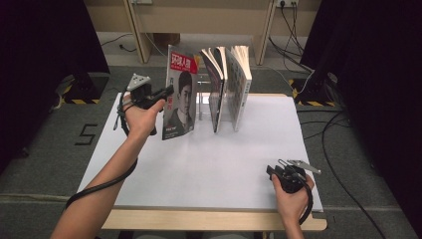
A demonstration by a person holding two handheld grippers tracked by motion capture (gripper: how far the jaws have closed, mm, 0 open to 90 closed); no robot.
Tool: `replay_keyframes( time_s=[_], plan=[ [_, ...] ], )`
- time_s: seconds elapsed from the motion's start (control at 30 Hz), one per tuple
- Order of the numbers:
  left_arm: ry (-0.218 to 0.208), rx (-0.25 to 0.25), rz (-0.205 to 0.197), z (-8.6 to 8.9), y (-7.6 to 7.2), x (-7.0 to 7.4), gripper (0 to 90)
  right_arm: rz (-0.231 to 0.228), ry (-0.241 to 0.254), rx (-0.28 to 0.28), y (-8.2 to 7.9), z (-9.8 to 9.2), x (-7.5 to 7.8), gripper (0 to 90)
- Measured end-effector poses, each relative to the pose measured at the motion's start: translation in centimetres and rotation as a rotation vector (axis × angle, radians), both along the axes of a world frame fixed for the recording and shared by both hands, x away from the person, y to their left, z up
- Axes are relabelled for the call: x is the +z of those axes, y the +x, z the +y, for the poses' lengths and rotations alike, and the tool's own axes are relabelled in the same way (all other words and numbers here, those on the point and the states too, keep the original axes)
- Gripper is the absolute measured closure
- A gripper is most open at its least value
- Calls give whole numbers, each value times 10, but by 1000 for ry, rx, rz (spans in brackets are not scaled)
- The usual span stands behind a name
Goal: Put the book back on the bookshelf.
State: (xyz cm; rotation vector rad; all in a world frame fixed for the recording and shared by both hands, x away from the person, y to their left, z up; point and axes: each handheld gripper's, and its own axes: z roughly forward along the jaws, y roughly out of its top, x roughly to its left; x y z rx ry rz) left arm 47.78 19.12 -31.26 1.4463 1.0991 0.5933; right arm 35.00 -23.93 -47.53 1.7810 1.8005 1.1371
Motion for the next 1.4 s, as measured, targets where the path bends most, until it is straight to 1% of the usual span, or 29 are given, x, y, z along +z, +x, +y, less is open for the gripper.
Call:
replay_keyframes(
  time_s=[0.1,0.17,0.3,0.33,0.47,0.6,0.73,0.8,0.83,0.87,0.9,0.93,0.97,1.0,1.03,1.07,1.1,1.17,1.2,1.27,1.37,1.4],
  plan=[
    [8,15,-6,-5,9,-2,867,2,-4,5,0,0,0,621],
    [15,22,-13,-7,14,-2,867,-5,-12,8,0,0,0,621],
    [30,34,-25,-10,22,-2,867,1,-2,3,0,0,0,621],
    [32,38,-30,-10,24,-1,867,-2,-7,6,0,-1,0,621],
    [15,55,-40,-11,34,-1,867,-5,-3,1,1,-2,-1,621],
    [-4,76,-54,-11,44,-5,867,-3,-10,5,1,-2,-1,621],
    [-1,99,-84,-11,51,-12,867,-2,-18,8,1,-2,-1,622],
    [2,104,-95,-11,53,-18,866,3,-8,4,1,-1,-2,622],
    [0,107,-94,-11,53,-20,866,4,-10,4,1,-1,-2,622],
    [1,109,-94,-11,53,-25,866,4,-12,5,1,-2,-2,622],
    [-3,108,-103,-10,53,-28,865,3,-14,5,1,-2,-2,622],
    [-19,102,-100,-9,52,-30,865,4,-15,6,1,-2,-2,623],
    [-23,100,-96,-8,51,-32,864,5,-14,6,1,-2,-3,623],
    [-10,106,-101,-7,48,-35,863,8,-7,2,1,-1,-2,623],
    [-5,107,-103,-7,47,-36,862,3,-14,7,1,-1,-3,623],
    [7,105,-99,-6,44,-39,861,6,-10,4,1,-1,-3,623],
    [12,99,-91,-6,42,-43,860,3,-14,11,1,-1,-2,623],
    [35,92,-91,-7,35,-52,858,2,-16,11,0,0,-2,623],
    [52,75,-85,-8,29,-58,858,3,-15,11,0,0,-2,623],
    [52,67,-85,-10,23,-65,858,4,-19,12,1,0,-3,622],
    [38,50,-78,-13,12,-72,858,10,-15,12,1,0,-3,622],
    [46,36,-77,-15,8,-74,857,13,-10,8,1,1,-3,622]
  ],
)
